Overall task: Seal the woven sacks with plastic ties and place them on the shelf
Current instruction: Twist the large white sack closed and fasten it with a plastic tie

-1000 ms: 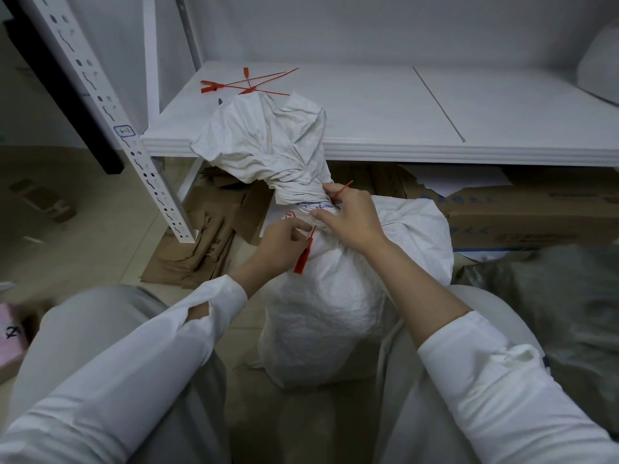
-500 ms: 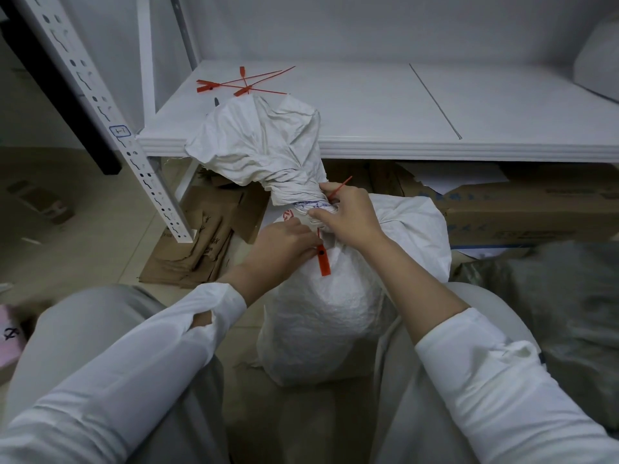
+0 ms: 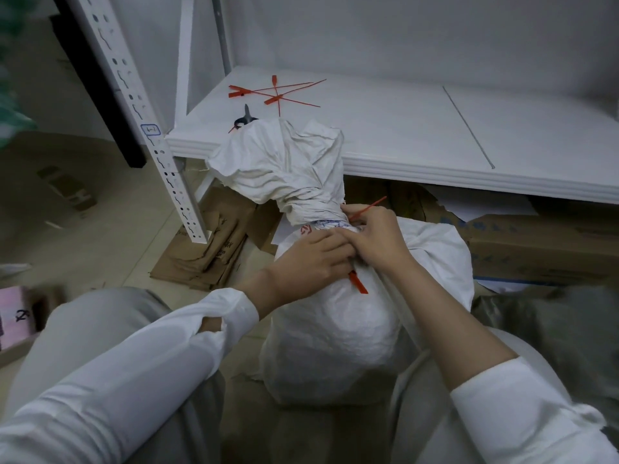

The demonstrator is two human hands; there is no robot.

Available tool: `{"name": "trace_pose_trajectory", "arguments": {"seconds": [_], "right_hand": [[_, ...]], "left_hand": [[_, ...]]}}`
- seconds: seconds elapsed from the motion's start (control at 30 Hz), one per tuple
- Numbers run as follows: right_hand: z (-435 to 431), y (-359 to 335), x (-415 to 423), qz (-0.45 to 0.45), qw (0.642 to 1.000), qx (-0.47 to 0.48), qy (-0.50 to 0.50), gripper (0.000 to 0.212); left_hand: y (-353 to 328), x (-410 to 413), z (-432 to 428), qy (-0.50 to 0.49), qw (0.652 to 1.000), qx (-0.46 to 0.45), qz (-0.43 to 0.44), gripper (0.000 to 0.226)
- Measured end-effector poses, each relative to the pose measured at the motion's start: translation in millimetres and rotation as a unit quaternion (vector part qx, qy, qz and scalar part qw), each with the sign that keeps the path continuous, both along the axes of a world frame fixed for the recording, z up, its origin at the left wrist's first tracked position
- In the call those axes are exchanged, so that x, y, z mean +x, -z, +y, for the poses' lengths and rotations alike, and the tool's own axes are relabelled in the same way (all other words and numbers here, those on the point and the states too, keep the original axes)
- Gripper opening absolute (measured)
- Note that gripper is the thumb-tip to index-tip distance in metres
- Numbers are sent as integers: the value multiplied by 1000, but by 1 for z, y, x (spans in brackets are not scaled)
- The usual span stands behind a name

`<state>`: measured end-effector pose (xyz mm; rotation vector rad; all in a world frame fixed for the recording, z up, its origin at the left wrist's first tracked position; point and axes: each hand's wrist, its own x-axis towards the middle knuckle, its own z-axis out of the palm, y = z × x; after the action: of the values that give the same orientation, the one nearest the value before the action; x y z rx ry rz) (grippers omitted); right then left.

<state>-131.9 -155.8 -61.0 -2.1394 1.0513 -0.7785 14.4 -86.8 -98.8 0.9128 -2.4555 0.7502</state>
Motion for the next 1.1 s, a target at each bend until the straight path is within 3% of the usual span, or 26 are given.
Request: {"name": "trace_pose_trajectory", "arguments": {"seconds": [0.13, 0.3, 0.4, 0.5, 0.63, 0.9, 1.1], "right_hand": [[-4, -1, -2, -31, 999, 7, -17, 25], [-17, 4, -8, 4, 999, 29, -36, 29], [-25, 8, -16, -23, 994, 89, -53, 19], [-28, 9, -20, -55, 993, 88, -61, 4], [-27, 10, -19, -60, 994, 73, -57, 9], [-26, 9, -15, -46, 995, 69, -64, 4], [-24, 9, -12, -108, 989, 87, -43, 17]], "left_hand": [[1, -1, -2, 1, 1000, -2, 21, 16], [10, -8, -11, 5, 995, 63, 78, 19], [8, -14, -11, -14, 982, 138, 130, 28], [7, -15, -11, -54, 953, 233, 185, 34], [4, -11, -14, -69, 897, 333, 281, 25], [4, -11, -11, -79, 874, 342, 337, 21], [4, -13, -12, -110, 827, 365, 412, 21]]}}
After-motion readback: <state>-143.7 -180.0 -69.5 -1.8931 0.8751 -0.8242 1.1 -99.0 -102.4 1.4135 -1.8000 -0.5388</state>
